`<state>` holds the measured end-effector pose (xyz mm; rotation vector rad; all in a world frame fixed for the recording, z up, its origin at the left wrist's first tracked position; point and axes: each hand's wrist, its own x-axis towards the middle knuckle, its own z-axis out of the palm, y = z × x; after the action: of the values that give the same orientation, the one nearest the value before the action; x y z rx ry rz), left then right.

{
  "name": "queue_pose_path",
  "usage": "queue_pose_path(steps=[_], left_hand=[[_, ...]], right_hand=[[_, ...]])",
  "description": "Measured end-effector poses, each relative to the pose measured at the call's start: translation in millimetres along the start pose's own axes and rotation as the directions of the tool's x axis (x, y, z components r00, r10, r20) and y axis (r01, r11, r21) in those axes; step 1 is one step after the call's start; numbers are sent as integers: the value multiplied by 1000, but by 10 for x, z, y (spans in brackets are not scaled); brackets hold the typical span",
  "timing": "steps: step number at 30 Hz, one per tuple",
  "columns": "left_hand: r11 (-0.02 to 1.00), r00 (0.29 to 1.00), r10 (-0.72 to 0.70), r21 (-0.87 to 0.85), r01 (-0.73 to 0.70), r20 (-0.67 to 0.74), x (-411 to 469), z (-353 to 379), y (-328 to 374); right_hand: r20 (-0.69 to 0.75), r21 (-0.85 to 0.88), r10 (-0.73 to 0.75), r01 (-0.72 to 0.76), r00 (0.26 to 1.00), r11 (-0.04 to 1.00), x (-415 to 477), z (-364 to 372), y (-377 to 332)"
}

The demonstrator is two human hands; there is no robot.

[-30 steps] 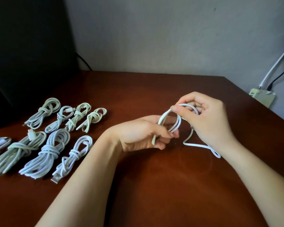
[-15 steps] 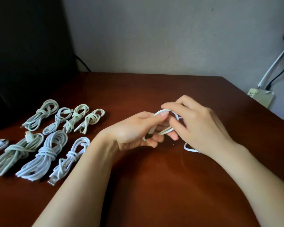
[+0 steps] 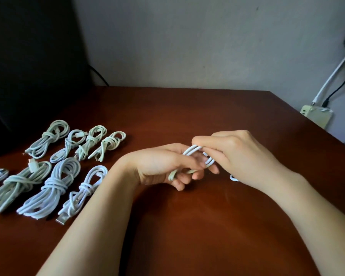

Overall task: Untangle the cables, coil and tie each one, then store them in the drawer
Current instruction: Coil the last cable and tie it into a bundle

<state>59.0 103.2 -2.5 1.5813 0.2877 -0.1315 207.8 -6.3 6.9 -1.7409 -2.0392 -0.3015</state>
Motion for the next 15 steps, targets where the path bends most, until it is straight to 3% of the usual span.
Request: queue_pose_path(steps=[9,12,15], left_hand=[[996,999,5,-92,-2,37,17,5,-21],[987,1000,30,-155,-31,-6,30,7,2],[971,988,54,-223,-85,-145,48,3,33]], right_hand=[[-27,37,-3,4,1000,999,-16,33,40],[-74,286,170,-143,983,948,-9,46,65],[-33,438,270,-229,962,869,12,48,77]])
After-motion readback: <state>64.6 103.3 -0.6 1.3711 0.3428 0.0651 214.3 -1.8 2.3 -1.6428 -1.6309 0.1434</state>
